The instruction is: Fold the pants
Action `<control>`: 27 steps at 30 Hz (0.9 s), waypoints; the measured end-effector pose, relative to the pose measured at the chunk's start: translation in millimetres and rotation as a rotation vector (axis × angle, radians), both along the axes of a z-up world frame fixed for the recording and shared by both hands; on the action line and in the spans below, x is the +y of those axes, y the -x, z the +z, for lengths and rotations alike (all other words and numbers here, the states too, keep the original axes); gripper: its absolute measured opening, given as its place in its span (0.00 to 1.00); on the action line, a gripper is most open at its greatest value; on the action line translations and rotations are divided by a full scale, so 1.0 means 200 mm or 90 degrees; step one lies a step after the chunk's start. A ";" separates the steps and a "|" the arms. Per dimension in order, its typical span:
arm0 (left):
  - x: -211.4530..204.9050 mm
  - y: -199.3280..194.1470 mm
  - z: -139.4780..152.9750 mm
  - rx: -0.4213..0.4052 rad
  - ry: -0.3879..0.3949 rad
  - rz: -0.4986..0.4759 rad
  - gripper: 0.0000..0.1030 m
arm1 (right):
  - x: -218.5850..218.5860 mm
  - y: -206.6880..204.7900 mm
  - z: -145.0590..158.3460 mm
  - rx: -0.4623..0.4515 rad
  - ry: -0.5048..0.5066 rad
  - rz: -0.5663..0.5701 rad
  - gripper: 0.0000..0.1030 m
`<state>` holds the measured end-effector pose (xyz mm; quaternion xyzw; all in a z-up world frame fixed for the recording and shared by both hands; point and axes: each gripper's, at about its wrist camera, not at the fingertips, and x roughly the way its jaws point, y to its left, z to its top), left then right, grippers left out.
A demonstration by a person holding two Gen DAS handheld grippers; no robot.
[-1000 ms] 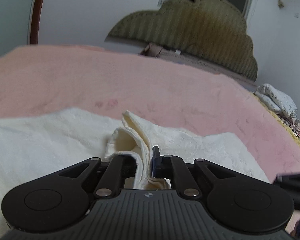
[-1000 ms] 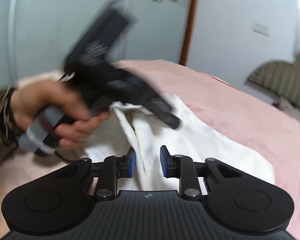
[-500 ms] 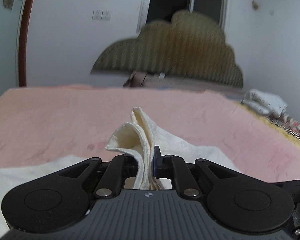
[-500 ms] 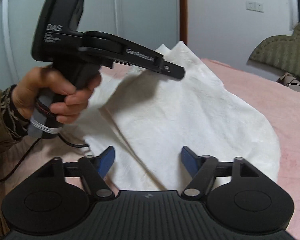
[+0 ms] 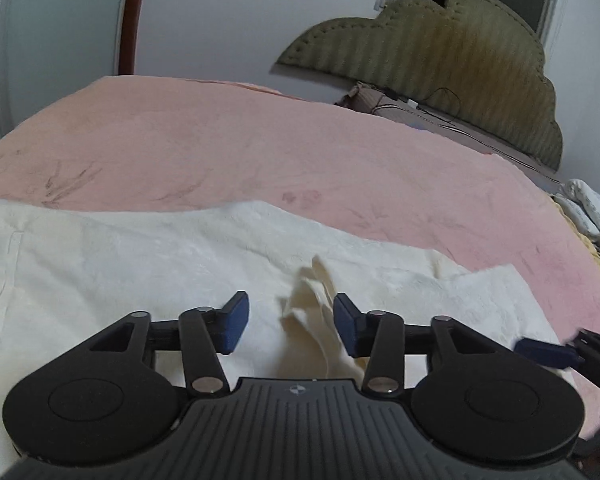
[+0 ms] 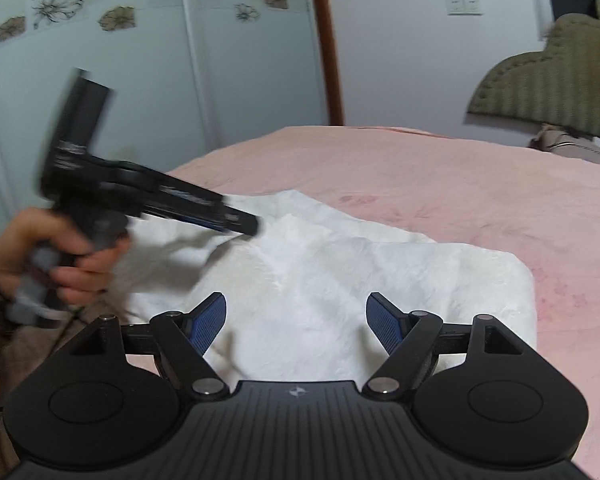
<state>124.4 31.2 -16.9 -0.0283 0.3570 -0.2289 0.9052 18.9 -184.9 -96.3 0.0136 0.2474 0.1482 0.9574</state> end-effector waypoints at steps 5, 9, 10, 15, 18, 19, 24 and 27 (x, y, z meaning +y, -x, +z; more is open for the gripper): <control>0.07 0.02 -0.13 0.189 0.168 -0.112 0.69 | 0.13 -0.08 -0.08 0.017 0.154 -0.091 0.75; 0.13 0.05 -0.22 0.245 0.236 -0.122 0.53 | 0.17 -0.04 -0.03 -0.009 0.101 -0.050 0.75; 0.14 0.06 -0.22 0.250 0.230 -0.122 0.43 | 0.19 -0.03 -0.02 -0.012 0.108 -0.042 0.75; 0.21 0.11 -0.23 0.245 0.195 -0.103 0.22 | 0.27 -0.05 -0.04 -0.005 0.143 -0.029 0.75; 0.24 0.11 -0.16 0.192 0.165 -0.065 0.16 | 0.26 -0.05 -0.04 -0.006 0.130 -0.029 0.75; 0.24 0.11 -0.13 0.165 0.150 -0.056 0.17 | 0.25 -0.05 -0.03 -0.007 0.123 -0.027 0.75; 0.17 0.04 -0.04 0.112 0.137 -0.050 0.22 | 0.30 -0.04 -0.04 -0.003 0.115 0.000 0.75; 0.09 0.03 -0.06 0.090 0.054 -0.005 0.31 | 0.36 -0.04 -0.07 0.010 0.149 0.028 0.75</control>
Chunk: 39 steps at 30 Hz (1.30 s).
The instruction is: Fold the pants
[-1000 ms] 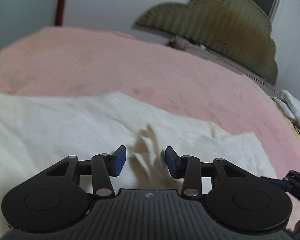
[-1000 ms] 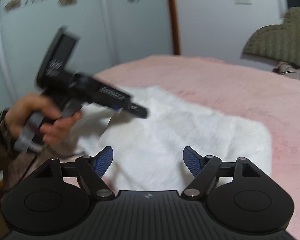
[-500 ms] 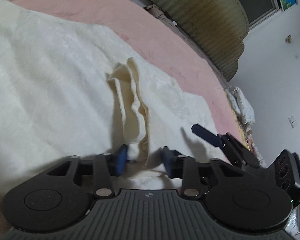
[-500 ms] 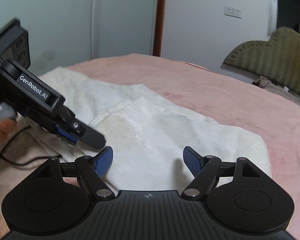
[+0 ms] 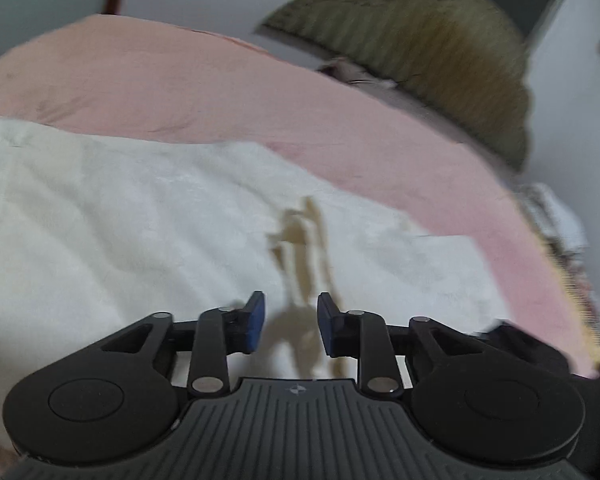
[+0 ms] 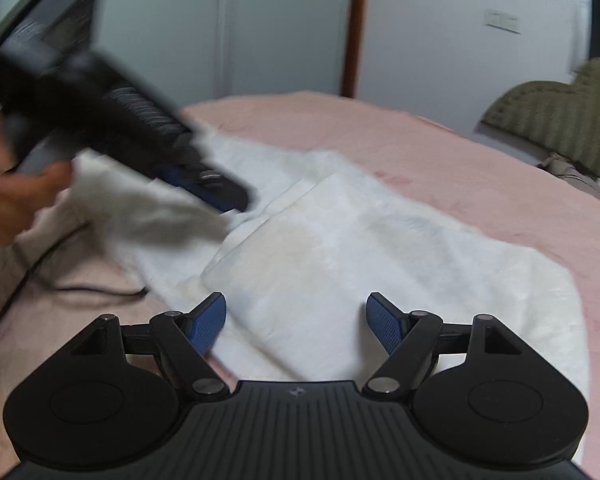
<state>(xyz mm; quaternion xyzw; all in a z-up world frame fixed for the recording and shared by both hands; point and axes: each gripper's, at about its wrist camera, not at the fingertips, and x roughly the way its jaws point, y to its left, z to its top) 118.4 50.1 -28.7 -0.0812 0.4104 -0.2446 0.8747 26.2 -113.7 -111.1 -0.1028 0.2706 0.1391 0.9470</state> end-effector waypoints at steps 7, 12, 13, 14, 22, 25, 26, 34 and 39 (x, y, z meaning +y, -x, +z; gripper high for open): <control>0.10 0.04 0.11 0.038 0.195 -0.039 0.32 | 0.19 0.12 -0.02 -0.113 0.182 0.051 0.74; 0.06 0.04 0.06 0.129 0.248 -0.078 0.38 | 0.29 0.13 -0.08 -0.150 0.283 0.041 0.74; 0.06 0.04 0.04 0.147 0.266 -0.084 0.41 | 0.29 0.14 -0.08 -0.160 0.294 0.030 0.74; 0.07 0.03 0.01 0.165 0.287 -0.086 0.43 | 0.29 0.14 -0.08 -0.166 0.298 0.023 0.74; 0.08 -0.02 -0.08 0.219 0.314 -0.056 0.54 | 0.21 0.14 -0.01 -0.163 0.232 -0.005 0.75; 0.10 -0.02 -0.11 0.234 0.319 -0.050 0.56 | 0.20 0.14 0.00 -0.148 0.211 0.008 0.75; 0.10 -0.02 -0.12 0.236 0.317 -0.048 0.56 | 0.20 0.15 0.00 -0.148 0.201 0.019 0.75; 0.06 -0.05 -0.12 0.238 0.306 -0.033 0.58 | 0.22 0.10 -0.02 -0.143 0.195 0.018 0.75; 0.08 -0.02 -0.07 0.189 0.295 -0.019 0.60 | 0.22 0.07 -0.05 -0.167 0.224 -0.035 0.75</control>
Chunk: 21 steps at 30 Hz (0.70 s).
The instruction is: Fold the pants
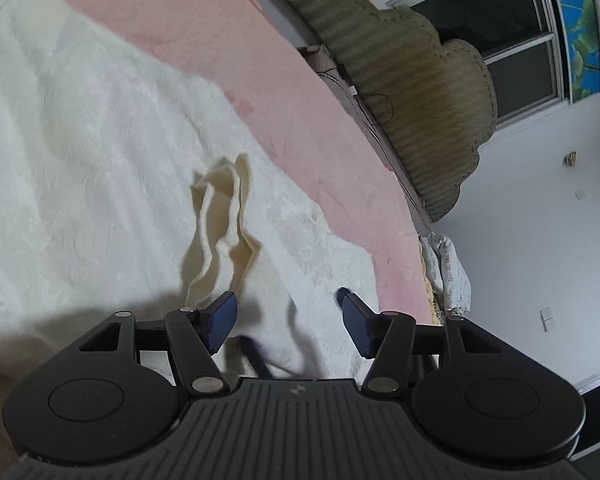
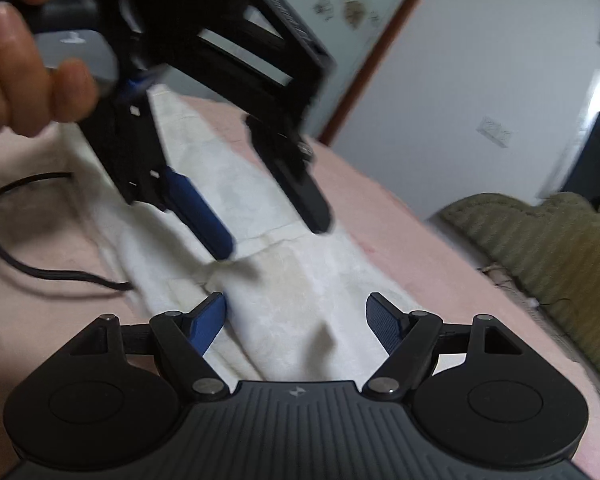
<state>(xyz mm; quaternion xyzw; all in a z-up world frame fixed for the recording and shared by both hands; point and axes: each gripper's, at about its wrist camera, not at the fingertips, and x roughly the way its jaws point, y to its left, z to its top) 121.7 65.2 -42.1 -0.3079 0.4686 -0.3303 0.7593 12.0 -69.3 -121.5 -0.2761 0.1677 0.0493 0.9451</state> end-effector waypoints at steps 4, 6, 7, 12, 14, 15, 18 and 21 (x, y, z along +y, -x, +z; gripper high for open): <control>-0.01 -0.02 -0.01 0.023 0.009 -0.009 0.64 | -0.03 0.02 0.02 -0.059 0.008 -0.040 0.75; -0.03 -0.04 -0.05 0.050 0.031 -0.020 0.66 | -0.05 0.01 0.03 -0.059 -0.002 -0.047 0.75; -0.04 -0.05 -0.06 0.060 0.043 -0.025 0.68 | -0.06 0.01 0.03 -0.055 -0.006 -0.048 0.75; -0.09 -0.11 -0.16 0.128 0.054 -0.012 0.70 | -0.08 0.01 0.02 -0.050 -0.003 -0.056 0.75; -0.08 -0.12 -0.19 0.154 0.082 -0.003 0.73 | -0.08 0.02 0.04 -0.052 -0.007 -0.059 0.75; -0.08 -0.12 -0.20 0.163 0.095 0.001 0.75 | -0.09 0.02 0.05 -0.050 -0.017 -0.059 0.75; -0.03 -0.13 -0.23 0.187 0.135 0.020 0.78 | -0.18 0.05 0.12 -0.048 -0.108 -0.024 0.75; 0.01 -0.15 -0.26 0.214 0.173 0.051 0.80 | -0.28 0.03 0.20 -0.045 -0.192 -0.031 0.78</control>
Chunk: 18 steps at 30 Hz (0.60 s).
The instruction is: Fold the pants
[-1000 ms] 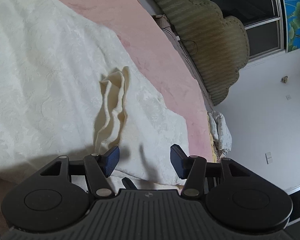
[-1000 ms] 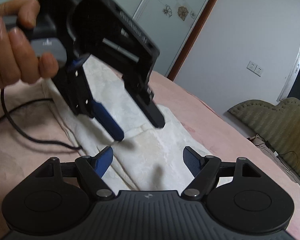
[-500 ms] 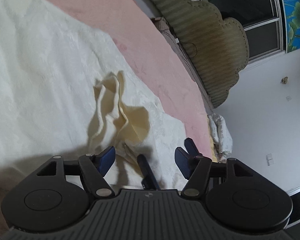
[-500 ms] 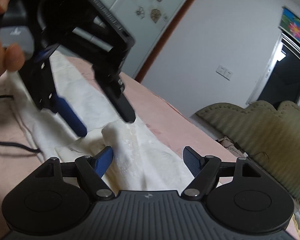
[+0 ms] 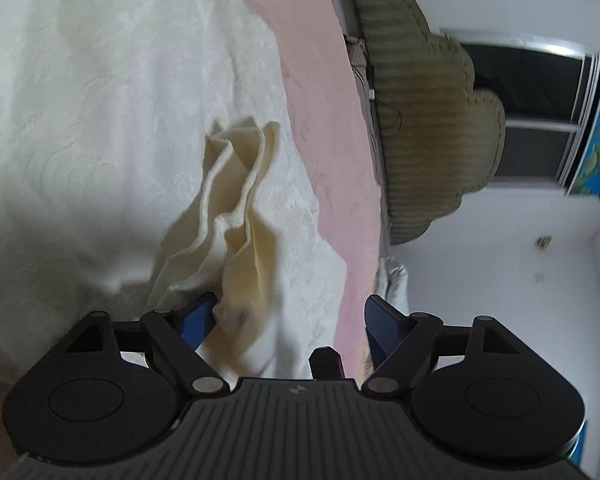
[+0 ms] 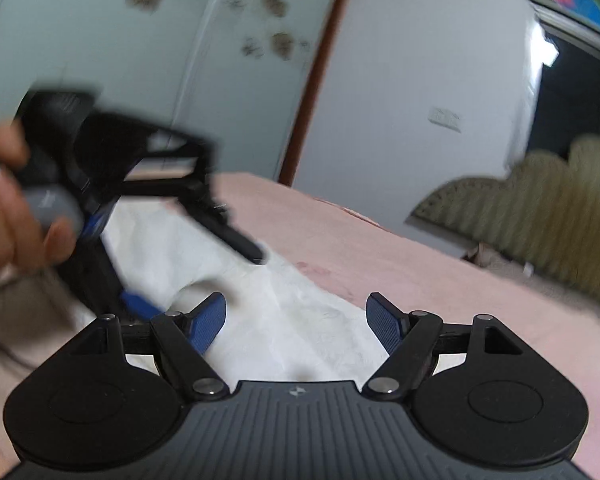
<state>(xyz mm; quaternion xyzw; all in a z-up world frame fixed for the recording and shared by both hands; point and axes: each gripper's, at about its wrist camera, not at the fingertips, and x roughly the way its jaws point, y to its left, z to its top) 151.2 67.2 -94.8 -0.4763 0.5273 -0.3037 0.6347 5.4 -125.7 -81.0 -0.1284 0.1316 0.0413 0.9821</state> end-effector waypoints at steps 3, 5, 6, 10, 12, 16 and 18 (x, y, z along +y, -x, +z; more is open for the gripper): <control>-0.02 0.00 0.01 -0.013 -0.005 -0.005 0.74 | -0.03 -0.10 -0.02 0.060 0.004 -0.021 0.81; -0.05 0.02 0.03 -0.046 -0.014 -0.030 0.48 | 0.00 -0.15 -0.06 0.088 0.041 -0.032 0.81; -0.07 0.03 0.05 -0.061 -0.031 -0.043 0.36 | 0.01 -0.17 -0.08 0.100 0.051 -0.028 0.81; -0.09 0.11 0.18 -0.176 -0.140 -0.040 0.12 | 0.07 -0.18 -0.11 0.087 0.082 -0.038 0.81; -0.07 0.14 0.25 -0.219 -0.152 -0.025 0.11 | 0.09 -0.17 -0.09 0.066 0.074 -0.035 0.81; -0.04 0.22 0.34 -0.286 -0.213 -0.020 0.11 | 0.12 -0.18 -0.05 0.052 0.049 -0.008 0.81; -0.04 0.23 0.30 -0.264 -0.231 -0.025 0.11 | 0.14 -0.19 -0.08 0.065 0.054 0.005 0.81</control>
